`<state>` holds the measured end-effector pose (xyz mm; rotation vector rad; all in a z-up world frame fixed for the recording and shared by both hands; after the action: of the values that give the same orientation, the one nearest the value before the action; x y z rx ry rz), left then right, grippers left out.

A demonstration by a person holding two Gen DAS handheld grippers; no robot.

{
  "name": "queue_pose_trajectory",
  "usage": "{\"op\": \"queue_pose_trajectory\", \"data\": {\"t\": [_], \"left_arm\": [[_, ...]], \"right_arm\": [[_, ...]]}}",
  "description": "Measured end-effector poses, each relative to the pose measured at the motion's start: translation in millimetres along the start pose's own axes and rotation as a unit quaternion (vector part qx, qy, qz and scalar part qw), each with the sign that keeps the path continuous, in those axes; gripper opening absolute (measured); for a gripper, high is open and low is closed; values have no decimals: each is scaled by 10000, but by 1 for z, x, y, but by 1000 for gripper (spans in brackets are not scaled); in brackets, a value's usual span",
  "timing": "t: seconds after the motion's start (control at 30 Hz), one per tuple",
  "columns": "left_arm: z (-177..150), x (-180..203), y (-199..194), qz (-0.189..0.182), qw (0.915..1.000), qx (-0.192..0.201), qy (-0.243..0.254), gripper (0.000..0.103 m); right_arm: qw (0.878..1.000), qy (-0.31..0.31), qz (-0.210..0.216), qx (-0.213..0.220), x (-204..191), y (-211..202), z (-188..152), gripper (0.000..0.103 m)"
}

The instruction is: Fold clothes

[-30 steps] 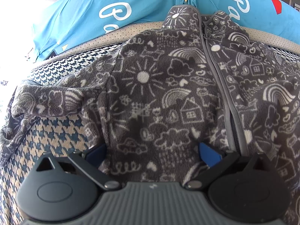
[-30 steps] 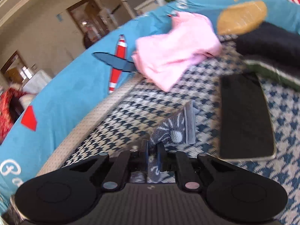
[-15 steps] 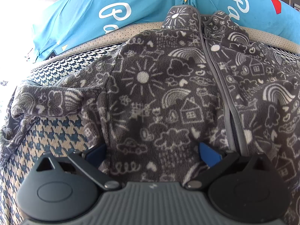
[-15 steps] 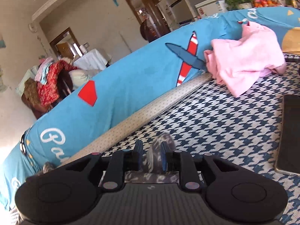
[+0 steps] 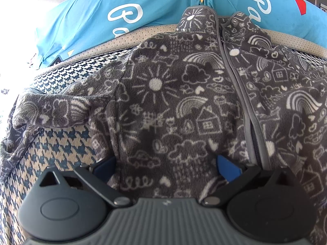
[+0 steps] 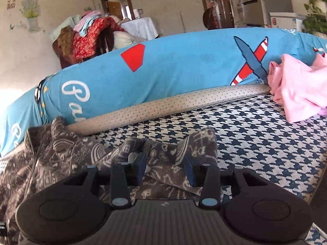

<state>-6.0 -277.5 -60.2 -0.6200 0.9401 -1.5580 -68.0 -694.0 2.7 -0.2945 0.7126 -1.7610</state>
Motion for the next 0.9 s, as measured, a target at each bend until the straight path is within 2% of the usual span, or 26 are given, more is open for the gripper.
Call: {"op": "queue_pose_trajectory", "data": {"t": [0.1, 0.2, 0.33, 0.57, 0.6, 0.63, 0.67, 0.73, 0.9], "left_arm": [[0, 0, 0, 2, 10000, 2, 6, 103], [0, 0, 0, 2, 10000, 4, 4, 103], [0, 0, 0, 10, 10000, 11, 7, 103], [0, 0, 0, 17, 10000, 20, 11, 103], [0, 0, 0, 16, 10000, 21, 11, 103], [0, 0, 0, 15, 10000, 21, 12, 103], [0, 0, 0, 21, 10000, 21, 5, 103], [0, 1, 0, 26, 10000, 23, 1, 103], [0, 1, 0, 27, 10000, 20, 0, 103]], "right_arm": [[9983, -578, -103, -41, -10, 4, -4, 46], [9929, -1132, -355, -96, -20, 9, -8, 47], [9879, -1493, -349, -215, -25, 12, -12, 47], [9763, -1998, -766, -322, -36, 28, -19, 47], [9758, -2017, -778, -324, -38, 29, -19, 41], [9753, -2037, -789, -327, -39, 30, -19, 27], [9747, -2062, -790, -339, -41, 30, -19, 21], [9741, -2104, -775, -306, -44, 28, -17, 15], [9767, -1950, -891, 45, -48, 17, -9, 11]]}}
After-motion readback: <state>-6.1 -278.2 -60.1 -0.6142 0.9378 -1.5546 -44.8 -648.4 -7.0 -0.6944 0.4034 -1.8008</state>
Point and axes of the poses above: each gripper's, at about its wrist camera, not at the fingertips, and y roughly the way its jaws point, x to its right, z to its top, the point moved 1 cm from there along y, roughly the way its jaws point, and after that the axes turned 3 degrees about -x, right-handed, at the moved point
